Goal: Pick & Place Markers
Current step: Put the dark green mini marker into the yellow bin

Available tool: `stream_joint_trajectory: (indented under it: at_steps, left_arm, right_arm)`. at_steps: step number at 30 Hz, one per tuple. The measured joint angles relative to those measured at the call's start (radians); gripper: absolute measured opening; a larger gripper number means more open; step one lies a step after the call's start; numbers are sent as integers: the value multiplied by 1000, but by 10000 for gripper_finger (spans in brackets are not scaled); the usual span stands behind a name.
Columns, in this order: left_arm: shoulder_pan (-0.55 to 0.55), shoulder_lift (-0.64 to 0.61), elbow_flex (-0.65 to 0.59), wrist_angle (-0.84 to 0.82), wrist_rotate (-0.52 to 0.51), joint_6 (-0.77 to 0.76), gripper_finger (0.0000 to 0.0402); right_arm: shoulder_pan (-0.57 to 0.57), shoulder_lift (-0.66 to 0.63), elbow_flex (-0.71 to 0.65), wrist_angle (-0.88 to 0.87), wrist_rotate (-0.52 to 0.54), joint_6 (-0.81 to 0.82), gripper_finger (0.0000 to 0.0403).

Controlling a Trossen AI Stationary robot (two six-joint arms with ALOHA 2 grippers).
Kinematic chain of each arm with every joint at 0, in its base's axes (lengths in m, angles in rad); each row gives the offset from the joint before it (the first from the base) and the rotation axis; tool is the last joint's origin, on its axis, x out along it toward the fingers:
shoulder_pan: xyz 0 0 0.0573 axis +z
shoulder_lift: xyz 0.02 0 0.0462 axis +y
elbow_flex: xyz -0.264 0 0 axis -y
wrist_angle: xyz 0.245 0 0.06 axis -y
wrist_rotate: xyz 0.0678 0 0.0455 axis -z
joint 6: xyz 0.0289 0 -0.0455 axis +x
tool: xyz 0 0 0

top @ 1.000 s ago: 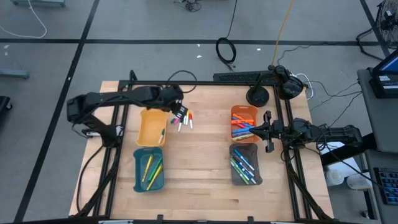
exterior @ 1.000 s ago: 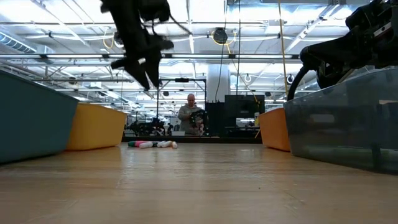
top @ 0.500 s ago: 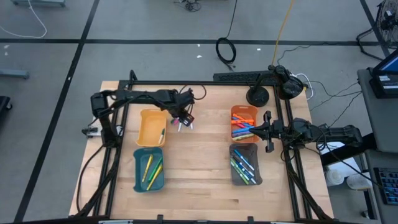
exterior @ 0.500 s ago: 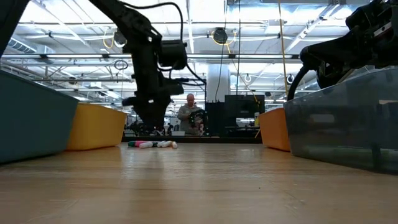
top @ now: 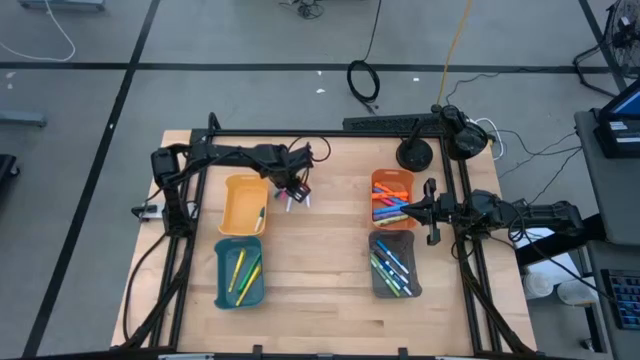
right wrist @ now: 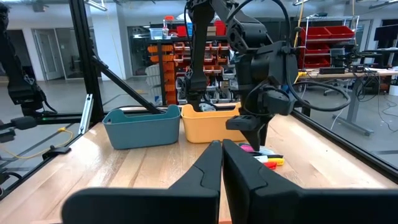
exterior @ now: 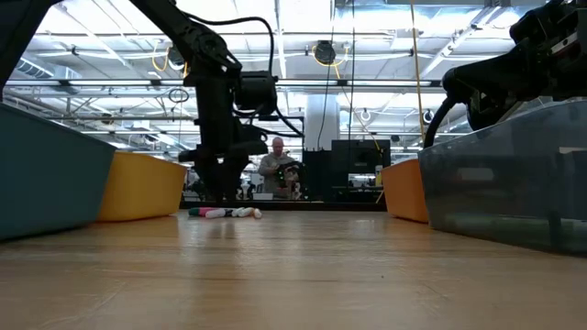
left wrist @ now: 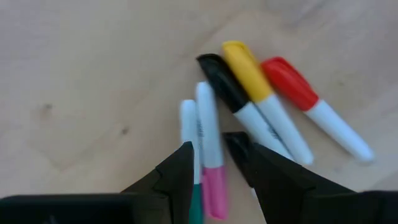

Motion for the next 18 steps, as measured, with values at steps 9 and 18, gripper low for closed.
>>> stream_joint_trajectory:
  at_steps: [9,18]
  left_arm:
    - [26,0,0,-52,-79,-22,157]
    - [2,0,0,-55,-57,-12,157]
  right_arm:
    - [0,0,0,0,0,0,4]
    - [0,0,0,0,0,0,4]
